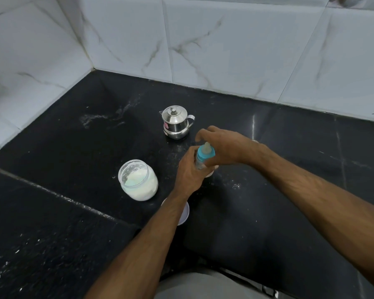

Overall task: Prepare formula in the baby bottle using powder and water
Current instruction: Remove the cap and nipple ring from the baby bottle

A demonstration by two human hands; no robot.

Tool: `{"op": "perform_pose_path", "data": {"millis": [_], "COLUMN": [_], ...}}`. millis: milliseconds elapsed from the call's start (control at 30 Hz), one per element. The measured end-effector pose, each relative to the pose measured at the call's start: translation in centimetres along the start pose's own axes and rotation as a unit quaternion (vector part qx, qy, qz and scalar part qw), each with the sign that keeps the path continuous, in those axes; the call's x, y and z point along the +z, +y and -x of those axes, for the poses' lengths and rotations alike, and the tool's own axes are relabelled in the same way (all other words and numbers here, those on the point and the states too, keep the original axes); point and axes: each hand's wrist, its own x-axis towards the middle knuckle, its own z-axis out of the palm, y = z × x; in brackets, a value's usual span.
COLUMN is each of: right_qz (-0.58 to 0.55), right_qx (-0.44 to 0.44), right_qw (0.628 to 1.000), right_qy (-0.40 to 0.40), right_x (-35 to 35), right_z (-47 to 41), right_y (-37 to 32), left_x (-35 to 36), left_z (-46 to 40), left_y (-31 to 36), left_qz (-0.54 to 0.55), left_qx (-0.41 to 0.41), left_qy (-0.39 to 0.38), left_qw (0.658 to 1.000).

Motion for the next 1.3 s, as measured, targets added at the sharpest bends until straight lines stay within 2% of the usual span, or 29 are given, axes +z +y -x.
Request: {"op": "perform_pose_path", "data": {"millis": [133,267,367,467,667,733,833,1033,1100,1200,1300], "right_qz": [0.061,0.037,0.020,0.048,-0.014,-0.024,0.025,-0.016,-0.010,0.058,0.049], "right_qx": [0.015,-0.013,0.000,0.010,-0.019,0.000,0.019,-0.018,-0.006,0.032,0.026], "right_qw": [0.997,0.999,1.000,0.998,1.000,1.000,0.999,1.000,1.000,0.995,0.997], "right_qy": [0.036,-0.011,0.007,0.030,-0.012,0.007,0.040,-0.019,0.011,0.078,0.044], "right_x": [0.8,0.4,0.1,0.5,0.2,0.3,0.9,0.1,0.1,0.8,0.9], "right_z": [-0.2,-0.2,0.1,0.0,0.0,0.2,0.1,0.0,0.3,0.2,-0.1], "right_y": [-0.4,-0.3,-0.3,-0.5,-0.3,-0.4,-0.5,-0.5,-0.7,-0.9,-1.1], "left_x": [0.0,0.0,-0.1,-0.1,0.0,0.0,-0.1,0.0,0.1,0.0,0.0], "left_z": [0.2,0.0,0.1,0.1,0.1,0.2,0.3,0.4,0.4,0.6,0.6], "left_y": [-0.1,0.1,0.3,0.2,0.2,0.3,0.2,0.5,0.5,0.5,0.5], "left_qz": [0.012,-0.003,-0.003,0.005,-0.001,0.001,0.009,0.011,0.009,0.020,0.015], "left_qx": [0.001,-0.006,-0.007,-0.007,0.005,-0.003,0.000,-0.001,-0.001,0.004,-0.006], "left_qy": [0.001,-0.004,-0.008,-0.009,0.001,0.000,0.000,0.001,0.000,0.003,0.003], "left_qw": [1.000,1.000,1.000,1.000,1.000,1.000,1.000,1.000,1.000,1.000,1.000]}}
